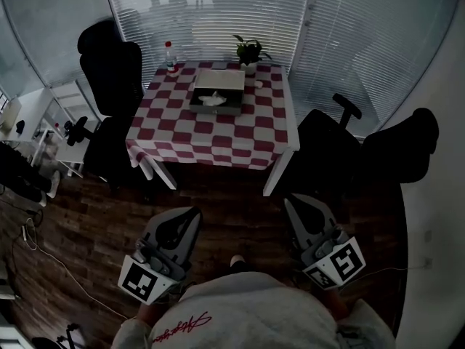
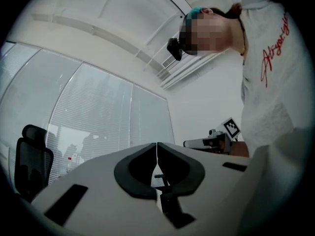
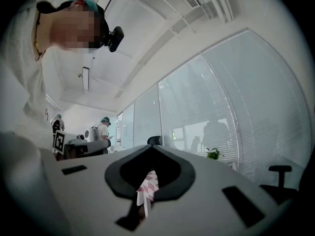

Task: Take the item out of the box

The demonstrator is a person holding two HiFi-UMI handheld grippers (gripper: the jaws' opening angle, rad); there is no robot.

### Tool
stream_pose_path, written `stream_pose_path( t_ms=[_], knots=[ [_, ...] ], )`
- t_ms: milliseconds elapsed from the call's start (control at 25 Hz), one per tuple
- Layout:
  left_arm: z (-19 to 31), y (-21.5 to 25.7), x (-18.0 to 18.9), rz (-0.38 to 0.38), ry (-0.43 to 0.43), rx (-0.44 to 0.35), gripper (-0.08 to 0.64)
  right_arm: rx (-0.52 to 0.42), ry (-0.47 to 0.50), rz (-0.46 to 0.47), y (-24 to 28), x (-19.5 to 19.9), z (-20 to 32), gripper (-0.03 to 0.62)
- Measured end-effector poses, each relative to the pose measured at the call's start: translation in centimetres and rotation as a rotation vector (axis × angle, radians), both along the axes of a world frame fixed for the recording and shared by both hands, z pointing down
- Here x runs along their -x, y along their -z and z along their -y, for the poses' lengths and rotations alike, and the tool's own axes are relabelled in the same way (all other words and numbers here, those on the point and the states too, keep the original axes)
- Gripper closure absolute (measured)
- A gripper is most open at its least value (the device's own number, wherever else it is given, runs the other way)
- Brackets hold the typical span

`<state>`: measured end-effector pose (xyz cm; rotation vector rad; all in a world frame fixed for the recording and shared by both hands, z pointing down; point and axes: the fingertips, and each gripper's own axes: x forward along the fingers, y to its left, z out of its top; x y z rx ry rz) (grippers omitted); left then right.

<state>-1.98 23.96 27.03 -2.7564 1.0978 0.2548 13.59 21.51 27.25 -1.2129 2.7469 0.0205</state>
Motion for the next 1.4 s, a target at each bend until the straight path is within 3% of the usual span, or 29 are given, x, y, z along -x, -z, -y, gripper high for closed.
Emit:
stream_pose_path(
  t_ms=[600,1400],
  knots=[
    [5.9,-0.6,-2.4,-0.020,0.025,0.007,0.541,0.004,0.057,0.012,-0.6,-1.4,6.5,0.584],
    [5.9,0.5,-0.2,-0.015,-0.013,-0.005,0.543,0.006,0.041,0.015,0.1,1.3,5.5,0.584]
  ],
)
